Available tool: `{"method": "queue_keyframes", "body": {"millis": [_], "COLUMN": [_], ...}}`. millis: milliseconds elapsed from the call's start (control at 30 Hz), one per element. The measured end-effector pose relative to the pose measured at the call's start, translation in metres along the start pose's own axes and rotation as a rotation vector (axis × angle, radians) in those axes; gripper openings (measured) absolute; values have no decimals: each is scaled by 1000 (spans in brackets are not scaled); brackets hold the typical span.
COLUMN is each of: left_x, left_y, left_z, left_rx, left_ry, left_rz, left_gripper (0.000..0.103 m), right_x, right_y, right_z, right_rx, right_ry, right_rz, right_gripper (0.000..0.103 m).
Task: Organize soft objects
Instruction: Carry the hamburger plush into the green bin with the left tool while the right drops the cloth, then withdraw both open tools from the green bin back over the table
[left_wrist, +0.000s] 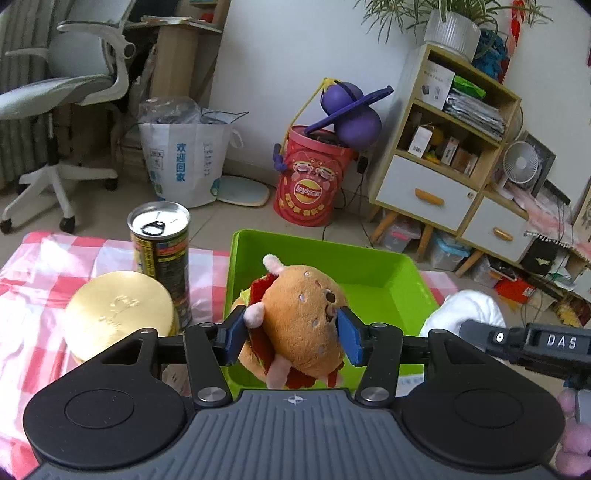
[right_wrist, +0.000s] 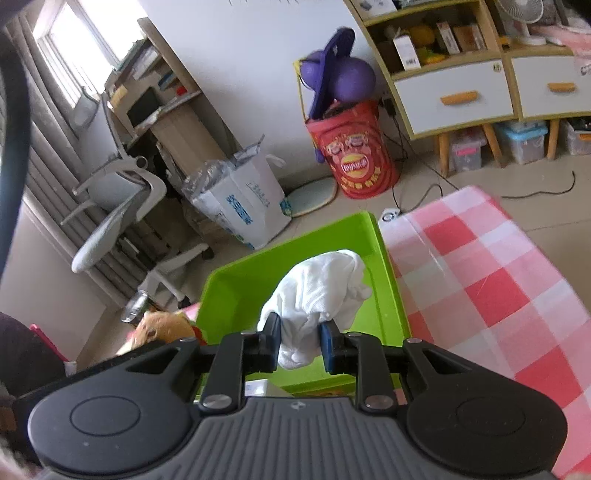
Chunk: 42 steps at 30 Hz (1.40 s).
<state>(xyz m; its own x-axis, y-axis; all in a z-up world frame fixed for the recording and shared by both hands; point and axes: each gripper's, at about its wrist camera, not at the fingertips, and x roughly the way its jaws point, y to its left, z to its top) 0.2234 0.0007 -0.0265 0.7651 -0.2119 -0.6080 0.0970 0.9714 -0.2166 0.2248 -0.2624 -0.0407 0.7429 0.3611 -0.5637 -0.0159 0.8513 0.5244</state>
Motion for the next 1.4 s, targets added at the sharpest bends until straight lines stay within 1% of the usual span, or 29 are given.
{"method": "queue_keyframes", "body": {"millis": [200,300,367,400,467,533,567,600,700,833,967,1133,1300,1367,1400], "left_x": [18,21,20,20,18,15,13,11,2,-16,-35,-62,-88,-96,-100], "left_y": [1,3,2,1,-1,-2,-3,-4,-5,-7,-5,0,6,8,9], "left_z": [-8,-10,-10,-11,-11,-11,-11,-11,-10,-13,-18,-24,-31,-35,-37], "left_rx": [18,12,17,22,31,40,43,45,52,75,73,69,56,51,50], "left_ry": [7,5,-3,-5,-6,-7,-6,-5,-1,-5,-1,-3,3,7,10], "left_rz": [25,15,32,35,27,27,29,30,30,34,29,27,21,20,21], "left_gripper": [54,53,57,60,63,66,66,67,69,73,76,80,85,88,91], "right_x": [20,24,23,22,18,16,14,12,7,-9,-31,-59,-85,-96,-100], "right_y": [-12,-15,-17,-17,-18,-17,-17,-15,-12,-6,0,1,3,2,1], "right_z": [-8,-9,-10,-10,-8,-7,-7,-6,-5,-4,-2,-3,-10,-14,-15], "right_rx": [38,46,54,59,65,67,66,65,54,15,-25,-36,-53,-54,-54], "right_ry": [35,46,48,46,39,32,27,25,28,19,13,-3,-7,-9,-8], "right_rz": [1,-8,-7,-1,12,14,14,13,7,-10,-35,-57,-86,-91,-93], "right_gripper": [1,1,4,6,9,19,21,23,23,25,28,33,34,37,40]}}
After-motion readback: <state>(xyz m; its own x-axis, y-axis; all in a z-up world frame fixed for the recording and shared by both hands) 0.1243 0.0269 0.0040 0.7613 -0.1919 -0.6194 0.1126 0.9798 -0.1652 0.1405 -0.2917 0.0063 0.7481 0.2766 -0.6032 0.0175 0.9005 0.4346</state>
